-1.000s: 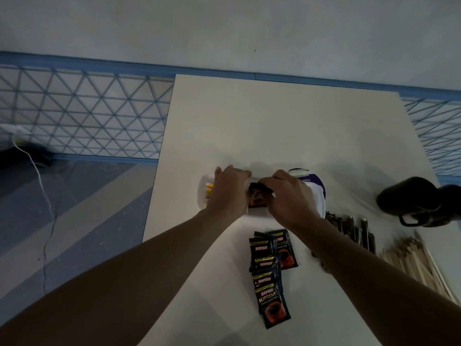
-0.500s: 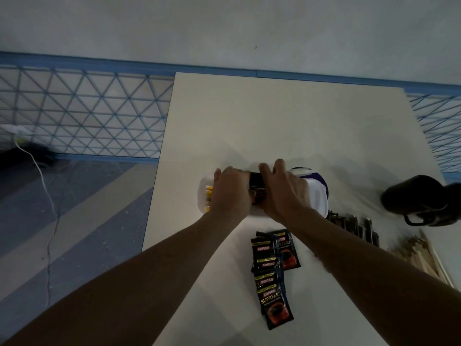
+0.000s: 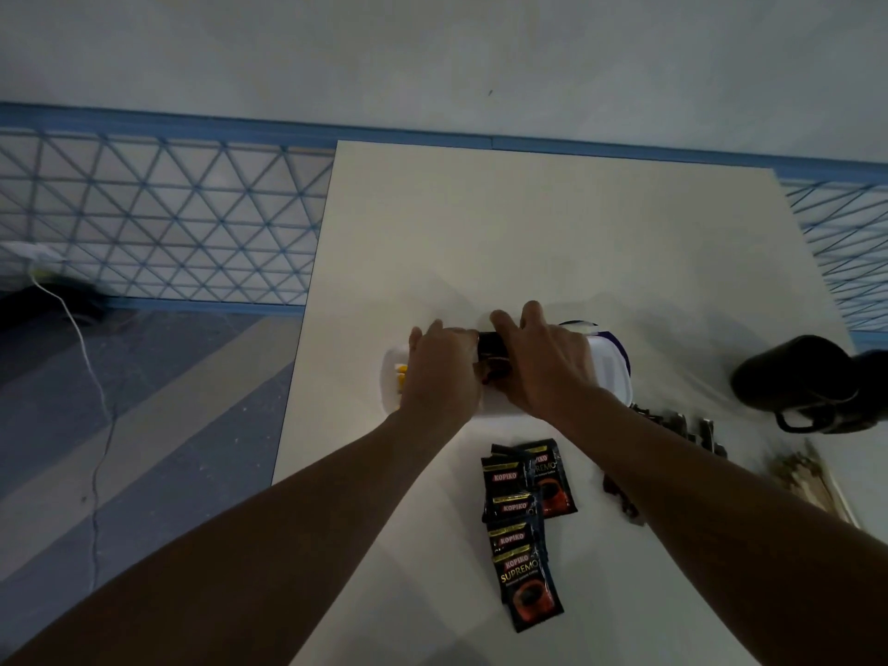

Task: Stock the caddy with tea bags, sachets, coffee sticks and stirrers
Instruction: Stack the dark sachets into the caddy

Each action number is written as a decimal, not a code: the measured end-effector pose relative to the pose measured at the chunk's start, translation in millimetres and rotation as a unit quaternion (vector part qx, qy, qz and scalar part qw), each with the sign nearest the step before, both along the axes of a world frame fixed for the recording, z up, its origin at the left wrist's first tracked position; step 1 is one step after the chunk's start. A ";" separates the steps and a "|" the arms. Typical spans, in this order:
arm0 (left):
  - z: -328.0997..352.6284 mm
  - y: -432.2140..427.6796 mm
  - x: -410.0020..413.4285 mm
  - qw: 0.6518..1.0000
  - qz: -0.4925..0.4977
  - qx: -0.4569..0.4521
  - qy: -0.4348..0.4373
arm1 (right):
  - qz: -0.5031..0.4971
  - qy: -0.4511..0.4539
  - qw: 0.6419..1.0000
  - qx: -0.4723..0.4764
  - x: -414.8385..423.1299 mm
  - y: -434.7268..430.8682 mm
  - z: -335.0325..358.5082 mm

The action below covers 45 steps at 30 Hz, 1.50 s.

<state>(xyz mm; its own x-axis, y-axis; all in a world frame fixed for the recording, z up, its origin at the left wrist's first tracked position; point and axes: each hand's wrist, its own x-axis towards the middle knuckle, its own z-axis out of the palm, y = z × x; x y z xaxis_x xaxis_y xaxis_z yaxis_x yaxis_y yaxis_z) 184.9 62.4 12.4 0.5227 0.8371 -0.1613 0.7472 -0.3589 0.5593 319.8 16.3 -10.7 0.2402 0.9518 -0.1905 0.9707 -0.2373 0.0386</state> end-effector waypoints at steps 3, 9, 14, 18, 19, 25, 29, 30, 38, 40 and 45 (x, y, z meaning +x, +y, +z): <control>1.3 -0.7 -0.6 1.000 0.009 -0.011 -0.005 | 0.000 0.022 1.000 0.010 2.0 -3.1 1.1; 3.8 -9.6 -10.4 0.996 0.016 0.037 -0.073 | -0.011 0.068 0.997 0.046 4.7 -17.1 18.1; 15.7 -24.0 -18.3 0.984 0.013 0.049 -0.172 | -0.041 0.111 0.978 0.173 -0.9 -45.3 31.7; 18.3 -40.7 -26.8 0.980 -0.039 0.020 -0.196 | -0.029 0.177 0.966 0.184 -8.2 -78.7 36.7; 16.0 -46.0 -29.6 0.980 -0.052 0.006 -0.193 | -0.030 0.196 0.965 0.171 -10.8 -88.5 36.3; -6.2 -78.1 -51.9 0.985 -0.081 -0.115 -0.095 | -0.038 0.272 0.962 -0.008 -30.1 -140.0 19.4; -17.1 -96.4 -67.3 0.972 -0.055 -0.226 -0.017 | -0.014 0.221 0.973 -0.066 -48.7 -165.6 1.9; -20.0 -100.4 -70.6 0.967 -0.053 -0.247 -0.007 | -0.006 0.208 0.976 -0.067 -52.4 -169.8 -1.4; -37.7 -127.7 -88.6 0.958 -0.062 -0.281 -0.004 | -0.007 0.180 0.983 -0.045 -69.6 -182.5 -22.6; -39.6 -131.6 -89.8 0.957 -0.056 -0.284 -0.015 | -0.019 0.183 0.983 -0.028 -70.4 -182.9 -24.9; -41.3 -138.5 -90.0 0.958 -0.052 -0.279 -0.024 | -0.041 0.205 0.977 0.029 -73.8 -183.7 -26.9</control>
<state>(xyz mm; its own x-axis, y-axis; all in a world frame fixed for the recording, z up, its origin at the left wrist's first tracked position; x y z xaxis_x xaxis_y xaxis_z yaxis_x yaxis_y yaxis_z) 94.9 -76.1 -28.9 0.6170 0.5702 -0.5424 0.6917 -0.0642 0.7194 246.1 -167.4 -37.6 0.2318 0.9446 -0.2324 0.8792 -0.3057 -0.3654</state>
